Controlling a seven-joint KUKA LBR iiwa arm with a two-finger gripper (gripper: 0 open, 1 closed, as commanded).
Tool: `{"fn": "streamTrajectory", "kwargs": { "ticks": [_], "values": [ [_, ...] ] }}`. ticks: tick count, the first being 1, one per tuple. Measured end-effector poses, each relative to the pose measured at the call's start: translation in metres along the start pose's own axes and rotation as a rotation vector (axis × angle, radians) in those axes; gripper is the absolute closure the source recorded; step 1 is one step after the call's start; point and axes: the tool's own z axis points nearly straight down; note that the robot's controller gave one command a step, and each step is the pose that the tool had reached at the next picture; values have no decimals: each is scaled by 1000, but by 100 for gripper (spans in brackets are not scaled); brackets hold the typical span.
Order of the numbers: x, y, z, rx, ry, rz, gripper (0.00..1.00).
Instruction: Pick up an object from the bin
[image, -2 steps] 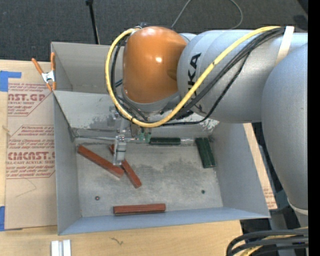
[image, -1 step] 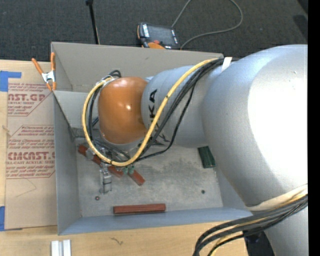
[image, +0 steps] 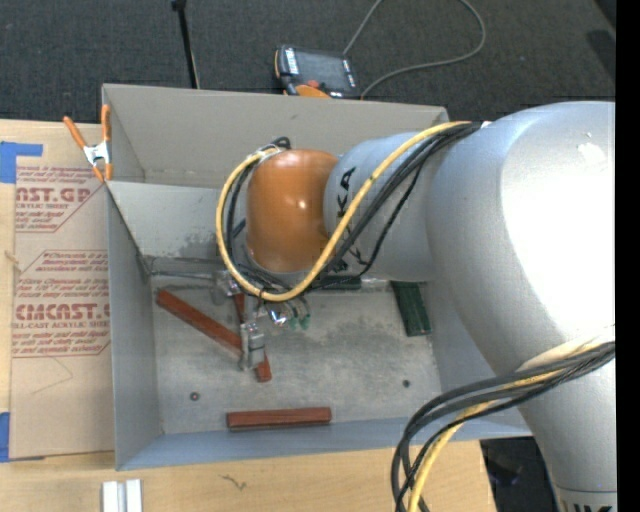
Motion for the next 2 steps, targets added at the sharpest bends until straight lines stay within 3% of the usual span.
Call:
{"fn": "streamTrajectory", "kwargs": {
  "ticks": [1,2],
  "values": [
    [41,57,-3,-7,2,82,0],
    [55,88,-44,-5,-5,-223,0]
  ]
}}
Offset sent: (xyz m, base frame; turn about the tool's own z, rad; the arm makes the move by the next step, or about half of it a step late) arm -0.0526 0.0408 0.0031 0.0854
